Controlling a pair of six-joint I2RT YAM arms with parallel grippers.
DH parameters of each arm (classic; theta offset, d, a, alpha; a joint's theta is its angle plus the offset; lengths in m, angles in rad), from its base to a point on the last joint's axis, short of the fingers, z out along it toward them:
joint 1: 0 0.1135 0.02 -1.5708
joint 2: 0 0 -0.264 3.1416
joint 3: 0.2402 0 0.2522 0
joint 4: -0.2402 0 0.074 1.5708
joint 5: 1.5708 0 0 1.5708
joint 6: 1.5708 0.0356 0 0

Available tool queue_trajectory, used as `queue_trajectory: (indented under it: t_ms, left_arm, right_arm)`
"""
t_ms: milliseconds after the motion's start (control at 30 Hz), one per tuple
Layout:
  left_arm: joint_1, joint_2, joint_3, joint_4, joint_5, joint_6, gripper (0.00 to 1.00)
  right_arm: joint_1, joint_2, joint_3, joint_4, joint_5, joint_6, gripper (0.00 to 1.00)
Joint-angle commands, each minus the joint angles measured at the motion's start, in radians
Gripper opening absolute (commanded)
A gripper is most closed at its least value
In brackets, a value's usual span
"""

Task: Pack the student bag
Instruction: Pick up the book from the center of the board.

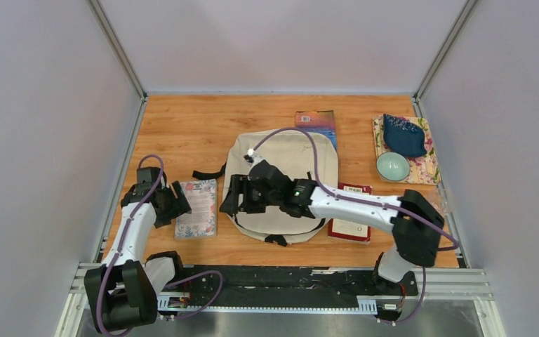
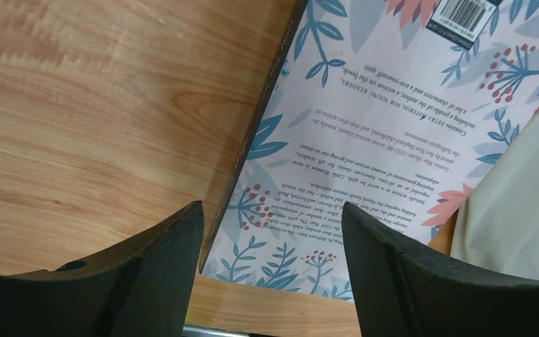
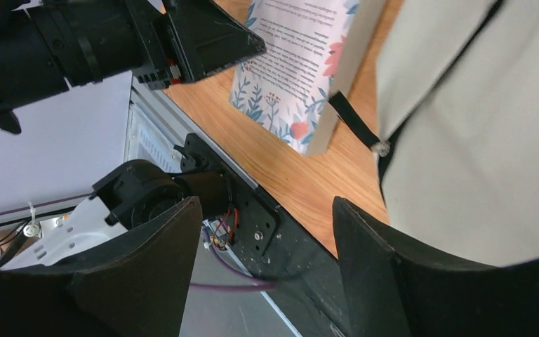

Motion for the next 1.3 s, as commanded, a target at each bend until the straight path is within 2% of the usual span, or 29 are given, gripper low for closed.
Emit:
queue_trajectory:
  t_ms: [0, 167, 500, 633, 700, 900, 1200, 1267]
  left_arm:
    - [0.017, 0.002, -0.020, 0.038, 0.037, -0.017, 0.79]
    - [0.025, -0.007, -0.062, 0.058, 0.086, -0.031, 0.79]
    - [0.028, -0.069, -0.100, 0.058, 0.127, -0.038, 0.79]
    - [0.028, -0.078, -0.120, 0.087, 0.187, -0.032, 0.74]
    - [0.028, -0.078, -0.126, 0.096, 0.218, -0.031, 0.72]
    - [0.028, -0.086, -0.145, 0.127, 0.289, -0.020, 0.63]
    - [0.028, -0.081, -0.154, 0.150, 0.313, -0.020, 0.48]
    - [0.028, -0.086, -0.155, 0.156, 0.316, -0.020, 0.45]
  right_arm:
    - [0.013, 0.147, 0.165, 0.005, -0.086, -0.019, 0.71]
    - [0.014, 0.356, 0.289, -0.013, -0.121, 0.015, 0.69]
    - [0.016, 0.522, 0.342, 0.022, -0.115, 0.101, 0.65]
    - [0.014, 0.580, 0.359, 0.048, -0.156, 0.116, 0.63]
    - [0.014, 0.594, 0.365, 0.083, -0.182, 0.132, 0.59]
    - [0.013, 0.565, 0.310, 0.206, -0.184, 0.168, 0.37]
    - [0.011, 0.511, 0.280, 0.287, -0.181, 0.168, 0.34]
    - [0.009, 0.530, 0.290, 0.310, -0.195, 0.176, 0.40]
